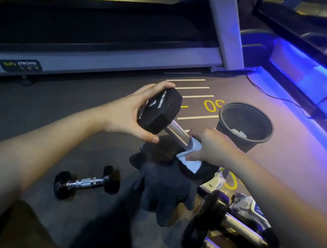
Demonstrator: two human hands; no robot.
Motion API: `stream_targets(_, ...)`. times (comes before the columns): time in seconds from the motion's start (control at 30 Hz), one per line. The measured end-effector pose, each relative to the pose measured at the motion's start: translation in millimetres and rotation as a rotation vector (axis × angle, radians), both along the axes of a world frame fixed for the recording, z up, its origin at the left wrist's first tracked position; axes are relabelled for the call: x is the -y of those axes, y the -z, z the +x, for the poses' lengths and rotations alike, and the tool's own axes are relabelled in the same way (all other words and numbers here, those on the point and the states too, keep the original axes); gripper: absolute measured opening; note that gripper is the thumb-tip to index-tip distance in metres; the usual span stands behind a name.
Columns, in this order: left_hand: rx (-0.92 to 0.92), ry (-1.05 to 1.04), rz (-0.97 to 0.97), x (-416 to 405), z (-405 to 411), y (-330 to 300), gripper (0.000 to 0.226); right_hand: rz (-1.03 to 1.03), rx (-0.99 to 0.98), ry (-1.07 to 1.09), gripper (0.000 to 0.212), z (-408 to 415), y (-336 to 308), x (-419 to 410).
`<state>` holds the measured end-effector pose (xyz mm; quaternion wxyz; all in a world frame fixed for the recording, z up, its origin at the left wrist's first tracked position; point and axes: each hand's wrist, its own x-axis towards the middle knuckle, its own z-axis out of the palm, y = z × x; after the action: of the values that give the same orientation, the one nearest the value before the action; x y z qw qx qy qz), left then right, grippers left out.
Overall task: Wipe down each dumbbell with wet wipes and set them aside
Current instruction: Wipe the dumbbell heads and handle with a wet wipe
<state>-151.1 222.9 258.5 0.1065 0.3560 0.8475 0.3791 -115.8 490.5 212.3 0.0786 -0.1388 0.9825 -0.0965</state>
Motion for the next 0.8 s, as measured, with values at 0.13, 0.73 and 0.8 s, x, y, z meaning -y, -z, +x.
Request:
stream_targets(0.13, 0.011, -0.007, -0.002, 5, 1, 2, 0.115, -0.237, -0.112, 0.179, 0.050, 25, 8, -8)
stream_targets(0.73, 0.040, -0.052, -0.046, 16, 6, 4, 0.117, -0.705, -0.126, 0.395, 0.051, 58, 30, 0)
stream_targets(0.8, 0.051, -0.074, -0.060, 19, 7, 3, 0.118, -0.731, -0.067, 0.447, 0.050, 61, 28, 2)
